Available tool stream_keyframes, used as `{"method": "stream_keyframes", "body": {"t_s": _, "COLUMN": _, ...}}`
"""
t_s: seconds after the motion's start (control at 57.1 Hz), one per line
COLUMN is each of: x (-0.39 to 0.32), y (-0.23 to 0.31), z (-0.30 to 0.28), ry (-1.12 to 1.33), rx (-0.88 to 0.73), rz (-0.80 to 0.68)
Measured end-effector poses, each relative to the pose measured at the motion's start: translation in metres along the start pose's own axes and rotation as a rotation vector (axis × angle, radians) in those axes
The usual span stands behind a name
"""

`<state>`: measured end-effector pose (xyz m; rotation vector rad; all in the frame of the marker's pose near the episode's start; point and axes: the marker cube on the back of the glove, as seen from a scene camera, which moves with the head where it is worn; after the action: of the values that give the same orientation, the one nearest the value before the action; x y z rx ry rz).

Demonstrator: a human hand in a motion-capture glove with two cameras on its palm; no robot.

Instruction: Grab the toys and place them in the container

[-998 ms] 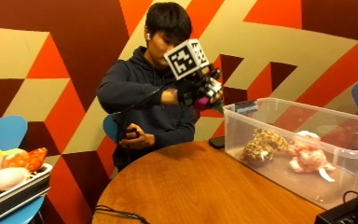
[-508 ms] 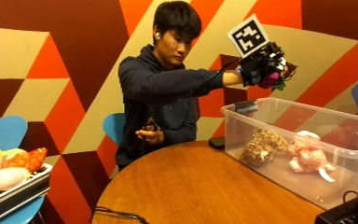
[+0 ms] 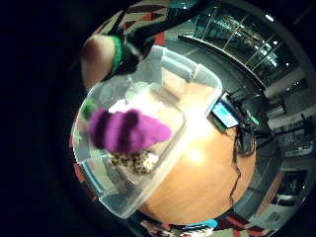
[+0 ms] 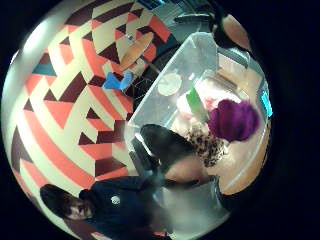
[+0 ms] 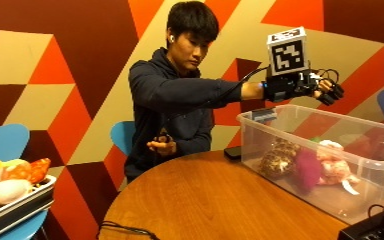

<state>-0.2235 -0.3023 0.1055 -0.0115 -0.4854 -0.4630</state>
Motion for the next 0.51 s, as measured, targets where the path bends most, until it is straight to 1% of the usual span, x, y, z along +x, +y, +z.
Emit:
{"method": "stream_keyframes", "body": {"t_s": 0.245, "x": 0.013, "y": 0.032, "z": -0.028, "ry": 0.007, "rx": 0.034, "rz": 0.008}}
{"method": "stream_keyframes", "body": {"t_s": 0.333, "x": 0.019, "y": 0.05, "z": -0.039, "ry": 0.045, "rx": 0.044, "rz": 0.026}}
{"method": "stream_keyframes", "body": {"t_s": 0.508, "x": 0.029, "y": 0.086, "z": -0.063, "ry": 0.018, "rx": 0.059, "rz": 0.021}}
